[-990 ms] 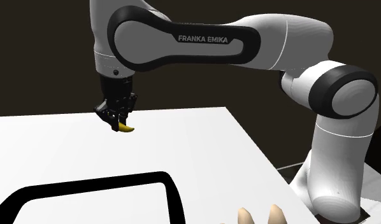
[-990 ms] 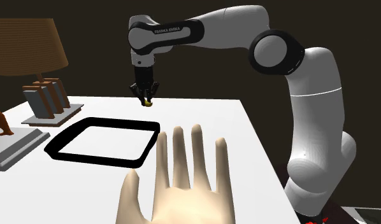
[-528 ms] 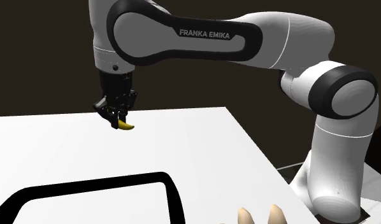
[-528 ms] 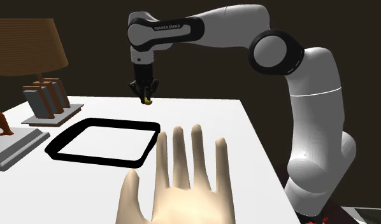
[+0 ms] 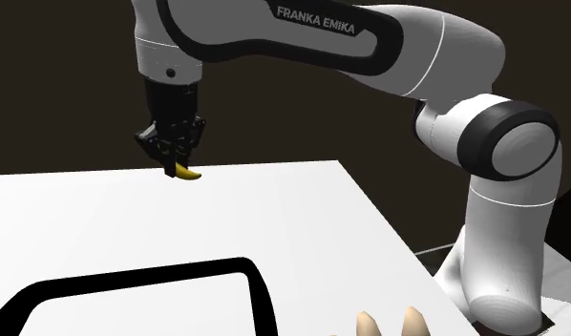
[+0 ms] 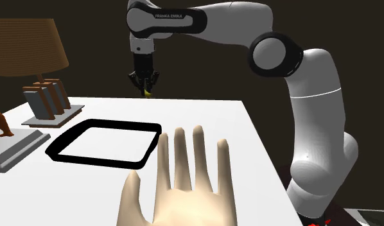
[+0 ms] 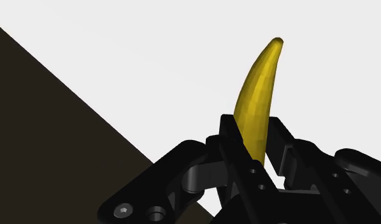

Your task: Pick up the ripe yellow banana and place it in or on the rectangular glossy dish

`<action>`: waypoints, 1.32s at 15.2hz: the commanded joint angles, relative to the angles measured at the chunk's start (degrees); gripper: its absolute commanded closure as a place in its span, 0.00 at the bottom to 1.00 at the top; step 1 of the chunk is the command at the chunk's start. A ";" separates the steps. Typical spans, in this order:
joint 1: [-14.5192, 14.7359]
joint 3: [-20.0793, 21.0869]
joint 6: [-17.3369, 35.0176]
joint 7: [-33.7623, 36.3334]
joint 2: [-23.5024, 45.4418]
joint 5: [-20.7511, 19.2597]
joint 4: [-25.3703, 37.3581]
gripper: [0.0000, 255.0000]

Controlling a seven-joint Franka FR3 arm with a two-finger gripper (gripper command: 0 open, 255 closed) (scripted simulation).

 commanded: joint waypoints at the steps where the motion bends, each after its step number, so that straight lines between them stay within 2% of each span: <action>1: 0.50 0.02 -1.98 0.20 0.54 -0.23 2.49 1.00; 7: 2.55 -0.14 -8.44 0.62 3.34 -1.41 11.80 1.00; 12: 5.52 -0.61 -15.20 0.86 7.56 -3.11 22.90 1.00; 15: 5.09 0.77 -10.91 3.98 1.81 -1.20 13.02 1.00; 20: 6.68 2.68 -6.84 9.14 -3.88 0.74 3.78 1.00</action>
